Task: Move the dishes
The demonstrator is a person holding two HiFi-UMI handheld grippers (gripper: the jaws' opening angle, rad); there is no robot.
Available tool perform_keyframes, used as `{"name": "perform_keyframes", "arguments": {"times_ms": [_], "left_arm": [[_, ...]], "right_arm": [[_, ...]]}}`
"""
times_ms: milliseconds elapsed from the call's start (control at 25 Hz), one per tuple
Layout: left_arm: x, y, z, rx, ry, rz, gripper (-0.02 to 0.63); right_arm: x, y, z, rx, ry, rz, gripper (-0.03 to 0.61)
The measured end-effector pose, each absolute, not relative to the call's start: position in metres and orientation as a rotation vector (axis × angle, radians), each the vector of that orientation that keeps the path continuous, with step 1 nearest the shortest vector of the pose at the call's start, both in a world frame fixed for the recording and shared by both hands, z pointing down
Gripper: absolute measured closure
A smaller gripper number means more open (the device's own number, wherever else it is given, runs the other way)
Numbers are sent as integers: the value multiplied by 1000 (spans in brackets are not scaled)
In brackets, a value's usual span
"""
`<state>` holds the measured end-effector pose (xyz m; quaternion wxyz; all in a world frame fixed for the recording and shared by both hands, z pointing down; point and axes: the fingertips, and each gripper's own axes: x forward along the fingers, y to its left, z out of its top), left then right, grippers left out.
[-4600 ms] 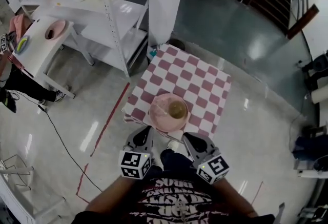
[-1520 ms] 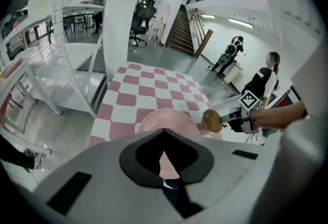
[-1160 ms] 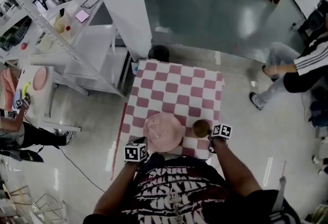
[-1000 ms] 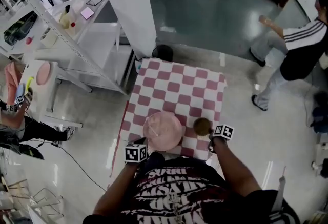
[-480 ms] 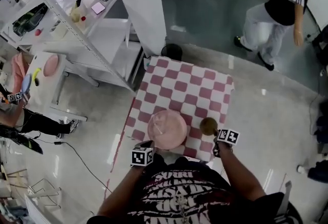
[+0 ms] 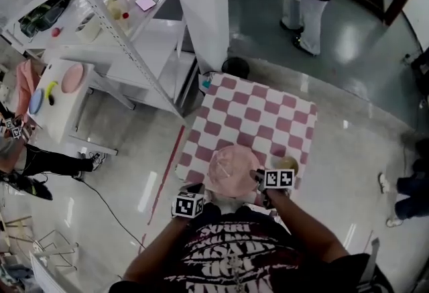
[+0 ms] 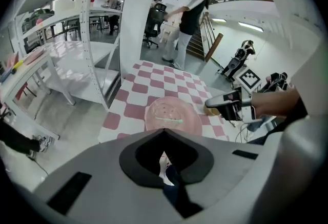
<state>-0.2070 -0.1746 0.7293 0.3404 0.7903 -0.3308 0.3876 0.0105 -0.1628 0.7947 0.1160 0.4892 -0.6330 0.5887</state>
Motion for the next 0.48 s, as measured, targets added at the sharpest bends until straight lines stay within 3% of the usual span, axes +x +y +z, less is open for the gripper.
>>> {"name": "perform_keyframes", "arguments": {"times_ms": [240,480], "left_arm": [[-247,-206,726,2053,-852,984,589],[-258,-230,725,2103,-769,1003,589]], "right_arm": [[-64,-210,817,1226,-1847,1544,414],[-79,-212,856,1178,-1658,1426,414]]}}
